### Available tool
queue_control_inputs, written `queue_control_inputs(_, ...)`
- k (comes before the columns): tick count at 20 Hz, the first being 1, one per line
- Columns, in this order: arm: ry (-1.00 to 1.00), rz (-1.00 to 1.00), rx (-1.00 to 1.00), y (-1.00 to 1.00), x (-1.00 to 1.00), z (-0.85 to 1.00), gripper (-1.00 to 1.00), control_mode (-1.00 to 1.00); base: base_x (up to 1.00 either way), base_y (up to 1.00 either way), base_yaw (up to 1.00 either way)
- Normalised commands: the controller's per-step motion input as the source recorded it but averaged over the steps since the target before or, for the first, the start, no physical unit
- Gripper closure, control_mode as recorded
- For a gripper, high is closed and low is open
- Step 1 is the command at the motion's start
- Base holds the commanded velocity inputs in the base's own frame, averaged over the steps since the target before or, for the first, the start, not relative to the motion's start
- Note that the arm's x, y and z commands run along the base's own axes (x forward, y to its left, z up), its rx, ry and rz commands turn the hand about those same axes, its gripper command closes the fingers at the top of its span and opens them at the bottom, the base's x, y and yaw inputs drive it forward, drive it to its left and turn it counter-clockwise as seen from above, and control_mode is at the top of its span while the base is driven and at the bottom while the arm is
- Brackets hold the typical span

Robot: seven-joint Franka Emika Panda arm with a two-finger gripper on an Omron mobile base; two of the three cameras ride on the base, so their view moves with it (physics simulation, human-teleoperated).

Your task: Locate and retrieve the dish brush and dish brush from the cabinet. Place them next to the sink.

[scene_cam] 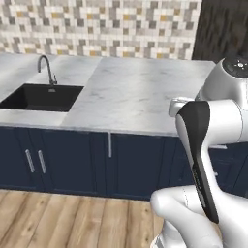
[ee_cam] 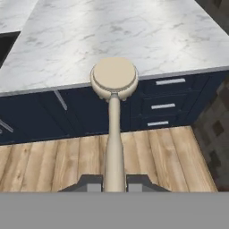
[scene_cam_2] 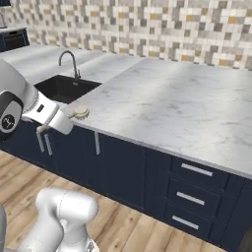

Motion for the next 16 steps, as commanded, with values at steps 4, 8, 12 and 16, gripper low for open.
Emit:
queue_control_inputs(4,0.0,0.0,0.0,0.0,0.0,0.0,1.0,1.0,0.59,-0.01,-0.23)
queue_control_inputs(8,0.0,0.0,0.0,0.0,0.0,0.0,1.0,1.0,0.64,0.03,-0.23)
queue_control_inputs(12,0.0,0.0,0.0,0.0,0.0,0.0,1.0,1.0,0.72,0.21,-0.21)
queue_control_inputs(16,0.0,0.0,0.0,0.0,0.0,0.0,1.0,1.0,0.65,0.4,-0.24)
